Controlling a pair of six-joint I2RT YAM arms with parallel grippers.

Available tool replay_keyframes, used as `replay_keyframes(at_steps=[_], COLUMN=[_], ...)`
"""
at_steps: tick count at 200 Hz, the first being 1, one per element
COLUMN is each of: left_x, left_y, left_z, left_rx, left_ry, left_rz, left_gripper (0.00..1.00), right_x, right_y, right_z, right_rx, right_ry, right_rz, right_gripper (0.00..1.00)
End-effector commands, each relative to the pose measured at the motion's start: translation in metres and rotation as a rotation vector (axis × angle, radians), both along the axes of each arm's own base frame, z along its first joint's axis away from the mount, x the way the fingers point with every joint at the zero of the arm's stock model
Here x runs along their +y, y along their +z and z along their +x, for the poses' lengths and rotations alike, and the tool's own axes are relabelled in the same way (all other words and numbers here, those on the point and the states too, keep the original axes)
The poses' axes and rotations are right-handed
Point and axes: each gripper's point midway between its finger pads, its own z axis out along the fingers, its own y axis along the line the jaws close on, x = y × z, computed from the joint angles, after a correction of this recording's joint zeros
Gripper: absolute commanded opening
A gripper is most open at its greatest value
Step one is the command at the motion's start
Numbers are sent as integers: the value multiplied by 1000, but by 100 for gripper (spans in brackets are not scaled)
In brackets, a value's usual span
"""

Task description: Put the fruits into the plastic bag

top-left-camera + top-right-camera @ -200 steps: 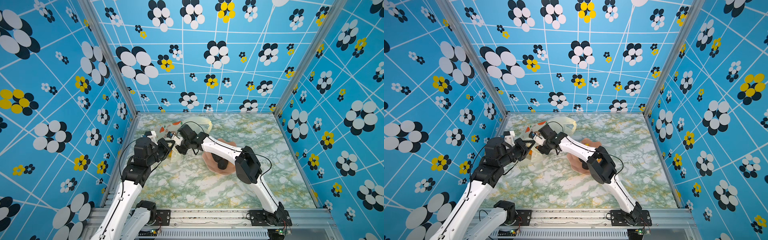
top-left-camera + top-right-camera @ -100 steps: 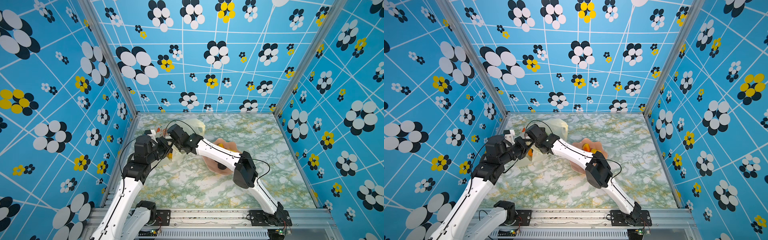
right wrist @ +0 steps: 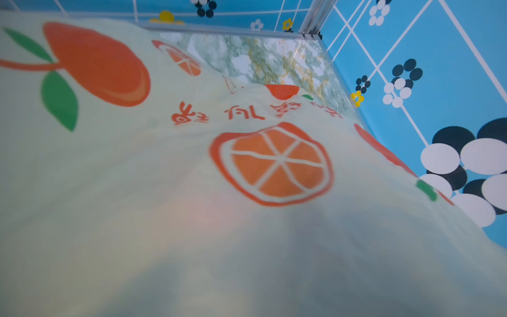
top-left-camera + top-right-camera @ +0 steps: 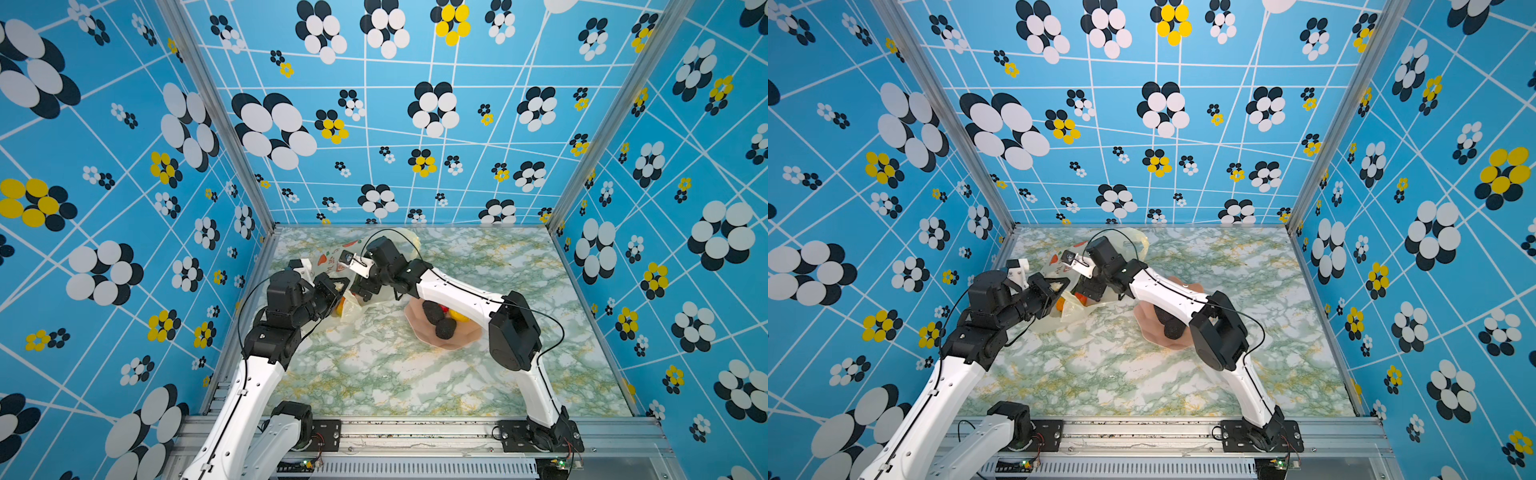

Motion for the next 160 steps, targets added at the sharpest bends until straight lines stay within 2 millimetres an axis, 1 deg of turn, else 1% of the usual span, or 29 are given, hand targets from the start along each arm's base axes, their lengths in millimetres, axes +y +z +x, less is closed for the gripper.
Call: replay_keyframes(at_steps=[1,12,21,33,35,39,44,46,48,57,61,65,71,77,84,90,95,100,105,121,122,126,131,139,144,148,151,156,160], left_x=[4,5,6,8,9,9,9,10,10,10,10,10,10,11,12,12,12,12,12,11,11,12,12,12,12,13,13,13,13], left_y=[2,3,4,4,4,5,4,4,4,4,5,5,6,6,6,6,5,4,4,0,0,0,1,3,4,5,5,5,4], left_z=[-1,0,1,2,2,2,3,3,4,5,6,6,7,8,9,9,9,9,9,11,11,12,12,13,14,14,14,14,14], left_rx=[-15,-19,-22,-19,-19,-20,-19,-19,-18,-20,-20,-22,-23,-25,-24,-26,-24,-23,-21,-11,-12,-12,-14,-18,-20,-21,-20,-20,-19], left_ry=[4,7,6,9,9,11,10,12,11,11,11,10,11,11,13,14,14,13,12,10,10,11,12,12,12,13,12,12,12], left_rz=[-8,-10,-13,-14,-14,-14,-13,-13,-13,-16,-15,-16,-14,-12,-9,-10,-9,-10,-10,-16,-16,-16,-17,-16,-13,-11,-9,-8,-7], left_gripper=[0,0,0,0,0,0,0,0,0,0,0,0,0,0,0,0,0,0,0,0,0,0,0,0,0,0,0,0,0], right_x=[14,8,3,4,5,11,19,24,29,50,58,63,65,60,48,35,23,18,18,43,44,48,47,38,26,20,13,4,-2], right_y=[73,75,73,66,68,52,52,52,48,54,52,53,47,41,27,15,9,8,12,28,26,29,27,21,15,15,8,10,6], right_z=[-6,6,16,24,23,21,17,13,7,-10,-18,-23,-27,-23,-14,0,13,21,26,21,20,20,19,24,29,32,34,38,39], right_rx=[116,183,242,287,291,314,314,314,322,331,344,354,387,412,442,464,482,504,524,666,679,716,767,830,859,869,885,896,911], right_ry=[39,-24,-69,-117,-115,-112,-96,-83,-70,-2,22,38,33,7,-43,-112,-169,-205,-223,-205,-207,-211,-238,-312,-380,-417,-461,-512,-549], right_rz=[352,416,456,427,418,374,349,340,324,305,295,295,280,266,249,248,269,308,357,488,488,507,506,486,457,448,429,420,405], right_gripper=[99,99,99,99,99,99,99,99,99,99,99,99,99,99,99,99,99,99,99,99,99,99,99,99,99,99,99,99,99])
